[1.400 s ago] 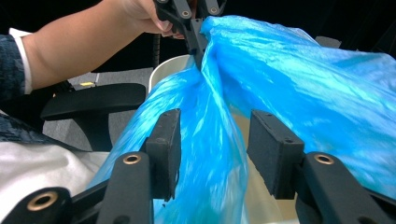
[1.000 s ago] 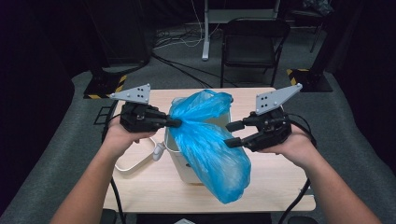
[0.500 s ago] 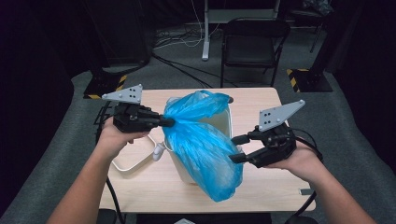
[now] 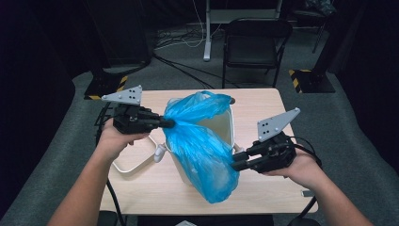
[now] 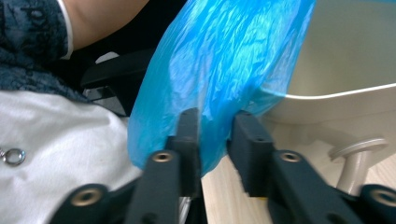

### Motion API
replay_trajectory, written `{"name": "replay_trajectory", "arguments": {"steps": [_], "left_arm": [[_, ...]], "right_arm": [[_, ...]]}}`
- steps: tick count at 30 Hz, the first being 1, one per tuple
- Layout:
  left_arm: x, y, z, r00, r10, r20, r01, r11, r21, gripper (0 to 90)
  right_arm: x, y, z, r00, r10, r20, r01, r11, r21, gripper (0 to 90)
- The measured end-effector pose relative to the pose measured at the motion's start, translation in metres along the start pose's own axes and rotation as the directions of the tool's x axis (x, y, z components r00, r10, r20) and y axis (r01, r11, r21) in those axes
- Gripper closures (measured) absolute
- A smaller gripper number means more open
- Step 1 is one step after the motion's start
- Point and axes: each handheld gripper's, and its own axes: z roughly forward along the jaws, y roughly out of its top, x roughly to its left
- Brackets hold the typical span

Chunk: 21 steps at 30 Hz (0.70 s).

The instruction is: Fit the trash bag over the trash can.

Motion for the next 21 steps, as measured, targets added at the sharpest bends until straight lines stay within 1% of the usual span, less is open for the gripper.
{"name": "replay_trajectory", "arguments": {"steps": [3, 4, 7, 8, 10, 13, 16, 21], "left_arm": [[0.0, 0.0, 0.0, 1.0, 0.002, -0.002, -0.002, 1.0, -0.001, 87.1], [-0.001, 0.001, 0.0, 1.0, -0.003, -0.003, 0.003, 1.0, -0.003, 87.0], [-0.001, 0.003, -0.002, 1.0, 0.003, -0.003, -0.003, 1.0, -0.006, 87.1], [-0.001, 0.004, -0.003, 0.9999, 0.01, -0.005, -0.01, 0.9999, -0.006, 87.1], [-0.002, 0.006, -0.004, 0.9999, 0.012, -0.006, -0.012, 0.9999, -0.01, 87.1], [-0.003, 0.009, -0.007, 0.9998, 0.02, -0.009, -0.02, 0.9997, -0.01, 87.1], [-0.004, 0.012, -0.009, 0.9994, 0.03, -0.015, -0.03, 0.9995, -0.011, 87.1], [-0.003, 0.016, -0.017, 0.9988, 0.035, -0.035, -0.036, 0.9989, -0.029, 87.1]], "right_arm": [[0.001, 0.001, -0.001, 0.9998, -0.017, 0.003, 0.017, 1.0, 0.0, 87.1], [0.001, 0.001, -0.002, 0.9998, -0.02, 0.009, 0.02, 1.0, -0.004, 87.9], [0.0, 0.006, -0.009, 0.9989, -0.031, 0.036, 0.032, 0.999, -0.022, 88.8], [0.0, 0.007, -0.011, 0.9984, -0.03, 0.047, 0.031, 0.999, -0.027, 88.9], [-0.002, 0.011, -0.017, 0.997, -0.033, 0.07, 0.035, 0.999, -0.04, 89.0], [-0.006, 0.02, -0.026, 0.9924, -0.04, 0.116, 0.047, 0.997, -0.063, 89.1], [-0.011, 0.029, -0.032, 0.9878, -0.04, 0.151, 0.054, 0.995, -0.085, 89.1], [-0.023, 0.044, -0.036, 0.9788, -0.036, 0.201, 0.055, 0.995, -0.088, 89.2]]}}
